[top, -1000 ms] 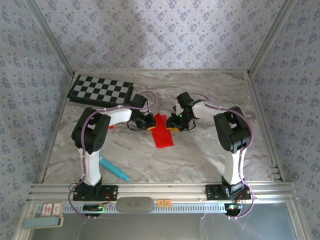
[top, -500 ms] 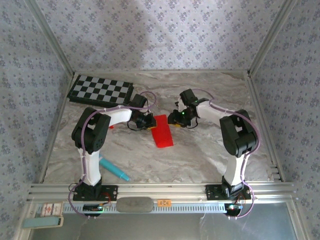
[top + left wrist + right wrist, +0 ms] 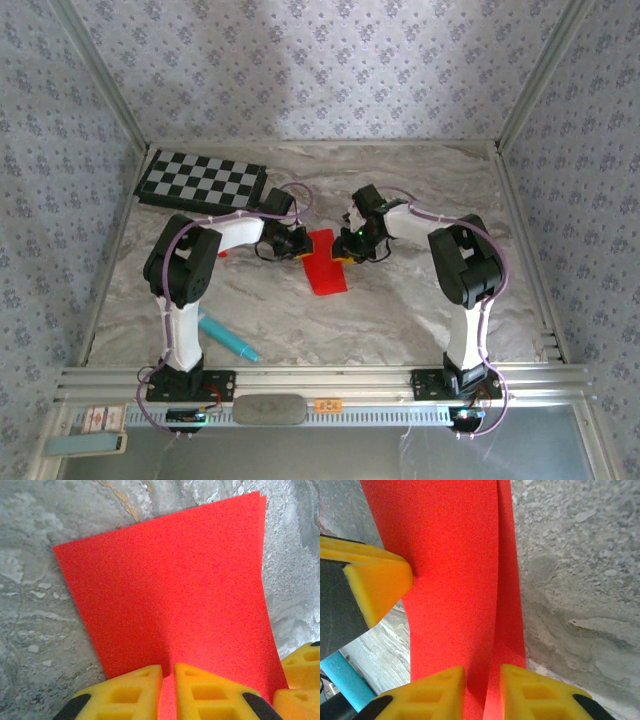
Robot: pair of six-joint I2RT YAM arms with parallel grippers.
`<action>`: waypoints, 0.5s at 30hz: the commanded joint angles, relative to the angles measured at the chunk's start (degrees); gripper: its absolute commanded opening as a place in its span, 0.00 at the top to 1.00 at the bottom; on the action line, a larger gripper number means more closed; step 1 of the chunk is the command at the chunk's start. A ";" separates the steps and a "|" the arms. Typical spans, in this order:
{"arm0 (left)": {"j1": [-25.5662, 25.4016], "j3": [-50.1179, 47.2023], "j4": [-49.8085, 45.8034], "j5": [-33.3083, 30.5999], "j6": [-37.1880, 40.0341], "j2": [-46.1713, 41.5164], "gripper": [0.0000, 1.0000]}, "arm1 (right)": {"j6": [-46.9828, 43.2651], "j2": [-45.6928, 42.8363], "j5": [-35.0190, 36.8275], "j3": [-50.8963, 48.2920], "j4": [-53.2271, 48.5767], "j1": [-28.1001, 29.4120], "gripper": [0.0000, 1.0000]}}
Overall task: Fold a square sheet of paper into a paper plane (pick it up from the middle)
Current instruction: First fold the square sheet of paper in half at the center of the table.
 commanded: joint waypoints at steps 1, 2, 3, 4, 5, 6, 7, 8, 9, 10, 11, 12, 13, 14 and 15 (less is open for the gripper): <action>-0.43 -0.15 -2.85 -1.69 0.63 0.79 0.84 | 0.49 1.00 -1.54 0.69 -1.56 0.19 0.79; -0.44 -0.16 -2.79 -1.64 0.69 0.70 0.84 | 0.66 1.00 -1.66 0.53 -1.36 0.18 0.80; -0.43 -0.17 -2.84 -1.67 0.63 0.63 0.84 | 0.83 1.00 -2.04 0.41 -1.22 0.22 0.81; -0.44 -0.06 -2.76 -1.63 0.55 0.56 0.84 | 1.01 1.11 -2.18 0.21 -1.09 0.25 0.82; -0.46 -0.07 -2.70 -1.53 0.54 0.55 0.84 | 1.10 1.17 -2.19 0.15 -1.07 0.24 0.82; -0.43 -0.06 -2.66 -1.45 0.46 0.46 0.84 | 1.11 1.22 -2.04 0.06 -1.16 0.25 0.82; -0.51 -0.07 -2.55 -1.37 0.39 0.37 0.84 | 1.17 1.26 -2.09 -0.07 -1.19 0.25 0.83; -0.52 0.01 -2.49 -1.24 0.31 0.37 0.84 | 1.20 1.30 -2.02 -0.11 -1.32 0.21 0.83; -0.47 0.01 -2.36 -1.15 0.32 0.28 0.84 | 1.28 1.39 -1.95 -0.27 -1.28 0.20 0.83; -0.49 0.09 -2.30 -1.02 0.20 0.18 0.84 | 1.37 1.51 -1.76 -0.37 -1.40 0.19 0.84; -0.50 0.09 -2.25 -0.93 0.11 0.13 0.84 | 1.45 1.62 -1.60 -0.38 -1.55 0.24 0.85; -0.51 0.14 -2.11 -0.80 0.05 0.02 0.84 | 1.54 1.74 -1.36 -0.52 -1.81 0.09 0.86; -0.47 0.11 -2.02 -0.69 -0.13 -0.15 0.83 | 1.47 1.86 -1.16 -0.53 -1.86 0.11 0.87; -0.50 0.09 -1.97 -0.66 -0.20 -0.40 0.83 | 1.46 2.02 -0.89 -0.55 -1.94 0.09 0.88; -0.52 0.14 -1.87 -0.66 -0.38 -0.67 0.83 | 1.46 2.01 -0.54 -0.64 -2.11 0.12 0.89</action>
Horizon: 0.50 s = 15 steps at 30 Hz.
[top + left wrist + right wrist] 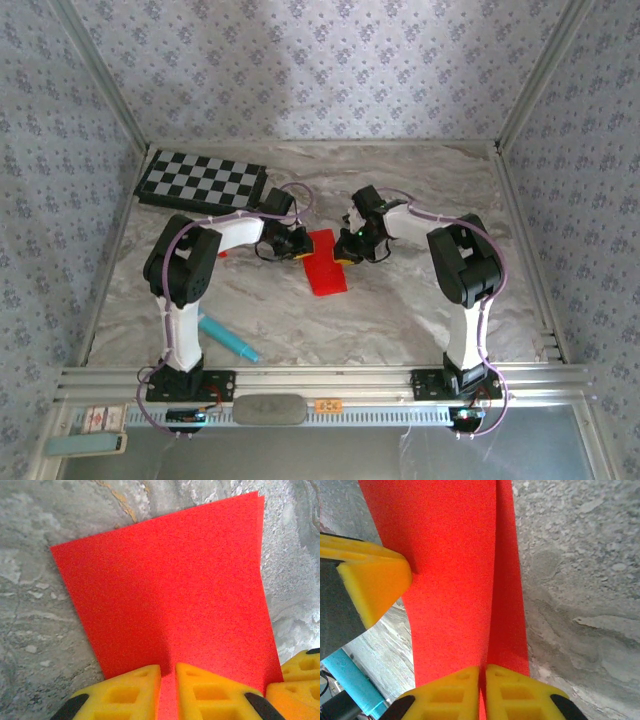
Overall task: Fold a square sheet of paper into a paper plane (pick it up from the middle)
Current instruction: First fold the square sheet of paper in half at the center of the table.
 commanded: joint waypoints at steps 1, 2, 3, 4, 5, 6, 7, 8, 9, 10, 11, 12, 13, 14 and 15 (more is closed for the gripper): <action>-0.52 0.18 -1.83 -0.87 -0.33 -0.95 0.82 | 0.60 1.68 0.47 -0.64 -2.23 0.17 0.89; -0.50 0.18 -1.81 -0.80 -0.42 -1.29 0.82 | 0.59 1.73 0.65 -0.68 -2.22 0.11 0.89; -0.47 0.09 -1.64 -0.72 -0.74 -1.72 0.81 | 0.58 1.83 0.89 -0.68 -2.33 0.09 0.89; -0.45 0.09 -1.38 -0.58 -1.01 -2.15 0.81 | 0.50 1.81 1.13 -0.70 -2.40 0.19 0.89; -0.48 0.01 -1.25 -0.54 -1.17 -2.55 0.80 | 0.37 1.83 1.39 -0.69 -2.49 0.23 0.90; -0.45 -0.06 -1.05 -0.44 -1.42 -3.04 0.79 | 0.36 1.82 1.61 -0.68 -2.62 0.24 0.90; -0.45 -0.25 -0.88 -0.36 -1.68 -3.64 0.78 | 0.32 1.81 1.85 -0.70 -2.66 0.22 0.90; -0.48 -0.38 -0.57 -0.26 -1.89 -3.99 0.78 | 0.26 1.81 2.11 -0.75 -2.68 0.24 0.90; -0.47 -0.60 -0.39 -0.27 -2.15 -4.49 0.77 | 0.23 1.85 2.39 -0.77 -2.78 0.20 0.90; -0.52 -0.82 -0.07 -0.20 -2.33 -5.06 0.77 | 0.15 1.92 2.63 -0.84 -2.87 0.33 0.90; -0.52 -1.08 0.24 -0.17 -2.53 -5.37 0.76 | 0.08 1.89 2.89 -0.86 -2.91 0.33 0.90; -0.44 -1.35 0.61 -0.16 -2.82 -5.82 0.76 | 0.06 1.90 3.13 -0.95 -2.92 0.38 0.90; -0.52 -1.61 0.87 -0.13 -3.03 -6.09 0.76 | 0.00 1.90 3.41 -1.02 -2.93 0.44 0.90; -0.51 -1.74 1.20 -0.05 -3.21 -6.23 0.76 | -0.03 1.97 3.73 -1.04 -3.03 0.46 0.90; -0.47 -1.90 1.59 0.07 -3.48 -6.47 0.76 | -0.16 1.98 3.95 -0.97 -3.21 0.47 0.90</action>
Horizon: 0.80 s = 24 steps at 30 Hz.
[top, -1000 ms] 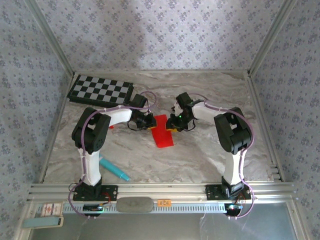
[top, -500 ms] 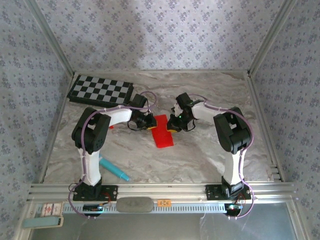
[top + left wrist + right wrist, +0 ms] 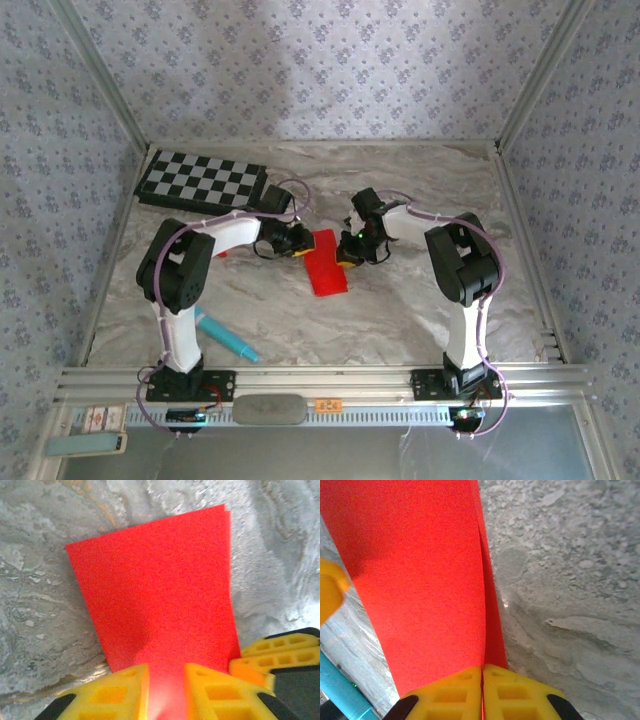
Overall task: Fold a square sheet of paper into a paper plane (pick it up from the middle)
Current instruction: First fold the square sheet of paper in half at the center of the table.
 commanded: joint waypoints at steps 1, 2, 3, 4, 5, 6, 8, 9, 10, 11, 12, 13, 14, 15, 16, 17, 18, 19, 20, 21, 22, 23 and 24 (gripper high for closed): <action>-0.41 -1.23 1.83 0.68 -1.38 -2.44 0.76 | -0.21 1.13 2.14 -0.75 -2.51 0.51 0.90; -0.38 -1.40 2.34 1.03 -1.63 -2.44 0.76 | -0.29 1.13 2.55 -0.69 -2.72 0.59 0.91; -0.41 -1.58 2.83 1.36 -2.04 -2.46 0.76 | -0.45 1.13 2.98 -0.69 -2.78 0.75 0.91; -0.38 -1.78 3.19 1.45 -2.25 -2.44 0.76 | -0.54 1.14 3.35 -0.74 -2.96 0.85 0.91; -0.36 -1.89 3.34 1.58 -2.37 -2.38 0.76 | -0.56 1.29 3.60 -0.69 -3.03 0.97 0.91; -0.41 -1.97 3.67 1.62 -2.60 -2.29 0.75 | -0.69 1.27 4.07 -0.69 -3.12 1.12 0.91; -0.41 -2.27 4.27 2.10 -3.05 -2.10 0.76 | -0.83 1.31 5.13 -0.69 -3.54 1.41 0.91; -0.39 -2.29 4.56 2.40 -3.33 -1.96 0.76 | -0.91 1.40 5.82 -0.71 -3.73 1.59 0.91; -0.50 -2.44 4.92 2.50 -3.57 -1.99 0.76 | -1.00 1.40 6.37 -0.77 -3.75 1.77 0.91; -0.43 -2.59 5.22 2.50 -3.83 -2.00 0.76 | -1.04 1.35 6.88 -0.86 -3.82 1.99 0.91; -0.41 -2.84 5.44 2.39 -4.08 -2.20 0.76 | -1.16 1.36 7.51 -0.95 -3.90 2.19 0.91; -0.41 -3.01 5.40 1.84 -4.32 -2.47 0.76 | -1.33 1.43 8.14 -0.95 -4.07 2.38 0.91; -0.36 -3.40 5.53 1.11 -4.66 -2.89 0.76 | -1.43 1.40 8.67 -1.03 -4.17 2.53 0.91; -0.25 -4.12 6.07 0.45 -5.30 -3.43 0.76 | -1.49 1.40 9.06 -1.10 -4.19 2.57 0.91; -0.05 -4.87 6.65 -0.15 -5.87 -4.20 0.75 | -1.51 1.40 9.32 -1.20 -4.09 2.66 0.91; 0.08 -5.34 7.07 -0.43 -6.32 -4.80 0.73 | -1.57 1.40 9.43 -1.28 -4.02 2.66 0.91; 0.27 -5.77 7.30 -0.64 -6.78 -5.30 0.72 | -1.53 1.33 9.56 -1.38 -3.85 2.71 0.91; 0.35 -6.19 7.61 -0.75 -7.36 -5.74 0.71 | -1.52 1.33 9.60 -1.47 -3.75 2.70 0.91; 0.29 -6.65 8.04 -0.62 -7.95 -6.00 0.71 | -1.52 1.39 9.61 -1.48 -3.70 2.75 0.91; 0.15 -7.29 9.11 -0.13 -9.06 -6.23 0.71 | -1.46 1.40 9.69 -1.48 -3.66 2.83 0.91; 0.00 -7.96 10.77 0.74 -10.24 -6.31 0.71 | -1.35 1.49 9.78 -1.48 -3.66 2.79 0.91; -0.20 -8.53 11.96 1.29 -11.23 -6.31 0.71 | -1.27 1.49 9.95 -1.56 -3.66 2.81 0.91; -0.61 -9.12 13.12 1.81 -12.15 -6.37 0.71 | -1.10 1.49 10.19 -1.69 -3.49 2.92 0.91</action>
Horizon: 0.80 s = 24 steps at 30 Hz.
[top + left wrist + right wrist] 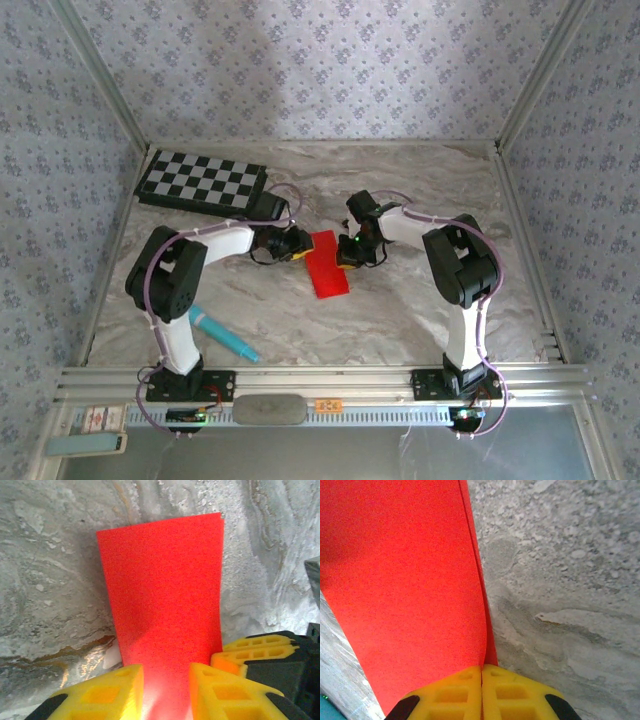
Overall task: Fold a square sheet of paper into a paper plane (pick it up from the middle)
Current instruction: First fold the square sheet of paper in half at the center of the table.
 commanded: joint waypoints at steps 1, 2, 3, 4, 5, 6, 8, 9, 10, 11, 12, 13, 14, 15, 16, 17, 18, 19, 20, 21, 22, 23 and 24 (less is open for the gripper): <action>-1.10 -1.87 5.22 1.75 -4.34 -2.07 0.72 | -0.34 1.51 4.71 -1.81 -2.33 0.88 0.91; -1.50 -2.24 5.90 1.91 -4.98 -2.30 0.72 | -0.17 1.46 4.90 -1.97 -2.16 0.93 0.91; -2.08 -2.73 6.52 1.82 -5.58 -2.65 0.73 | 0.09 1.44 5.03 -2.02 -2.12 0.93 0.91; -2.61 -2.99 6.74 1.76 -6.03 -2.92 0.74 | 0.28 1.44 5.17 -2.22 -2.06 1.02 0.91; -3.02 -3.23 6.70 1.67 -6.31 -3.10 0.74 | 0.45 1.42 5.31 -2.31 -1.97 1.11 0.91; -3.51 -3.40 6.59 1.67 -6.53 -3.14 0.75 | 0.64 1.43 5.36 -2.35 -1.90 1.15 0.91; -4.22 -3.82 6.18 1.72 -6.89 -2.91 0.76 | 0.90 1.51 5.61 -2.44 -1.88 1.24 0.90; -4.60 -3.89 5.92 1.92 -6.99 -2.68 0.76 | 1.01 1.51 5.70 -2.44 -1.88 1.37 0.90; -4.87 -3.99 5.50 2.02 -6.99 -2.49 0.76 | 1.17 1.61 5.74 -2.53 -1.82 1.45 0.90; -5.02 -4.06 5.03 2.02 -6.99 -2.24 0.77 | 1.25 1.60 5.84 -2.61 -1.86 1.50 0.90; -5.22 -4.00 4.33 1.93 -6.99 -2.02 0.77 | 1.46 1.60 5.92 -2.62 -1.87 1.54 0.90; -5.20 -3.97 3.75 1.86 -6.99 -1.71 0.77 | 1.44 1.60 6.05 -2.71 -1.80 1.59 0.89; -5.23 -3.98 3.42 1.91 -6.99 -1.45 0.78 | 1.51 1.67 6.07 -2.82 -1.80 1.64 0.89; -5.26 -3.98 3.17 1.93 -6.99 -1.23 0.78 | 1.53 1.73 6.30 -2.79 -1.84 1.60 0.89; -5.36 -3.92 3.05 1.93 -6.90 -1.04 0.78 | 1.61 1.78 6.38 -2.87 -1.87 1.57 0.89; -5.39 -3.89 2.61 2.02 -6.83 -0.88 0.78 | 1.62 1.77 6.45 -2.82 -1.95 1.58 0.89; -5.49 -3.72 1.92 1.93 -6.59 -0.73 0.79 | 1.71 1.77 6.65 -2.78 -2.08 1.59 0.89; -5.48 -3.71 1.17 1.71 -6.16 -0.69 0.79 | 1.70 1.77 6.80 -2.88 -2.06 1.64 0.88; -5.43 -3.71 0.48 1.39 -5.79 -0.58 0.80 | 1.79 1.82 6.81 -2.88 -2.06 1.72 0.88; -5.51 -3.63 -0.44 1.08 -5.23 -0.45 0.80 | 1.79 1.69 6.83 -2.90 -2.04 1.73 0.88; -5.45 -3.49 -1.14 0.89 -4.68 -0.27 0.80 | 1.79 1.68 6.76 -2.86 -1.98 1.70 0.87; -5.46 -3.43 -1.55 0.76 -4.34 -0.12 0.81 | 1.79 1.61 6.77 -2.88 -1.97 1.73 0.87; -5.48 -3.28 -1.85 0.70 -4.14 0.05 0.81 | 1.79 1.60 6.76 -2.79 -1.97 1.69 0.87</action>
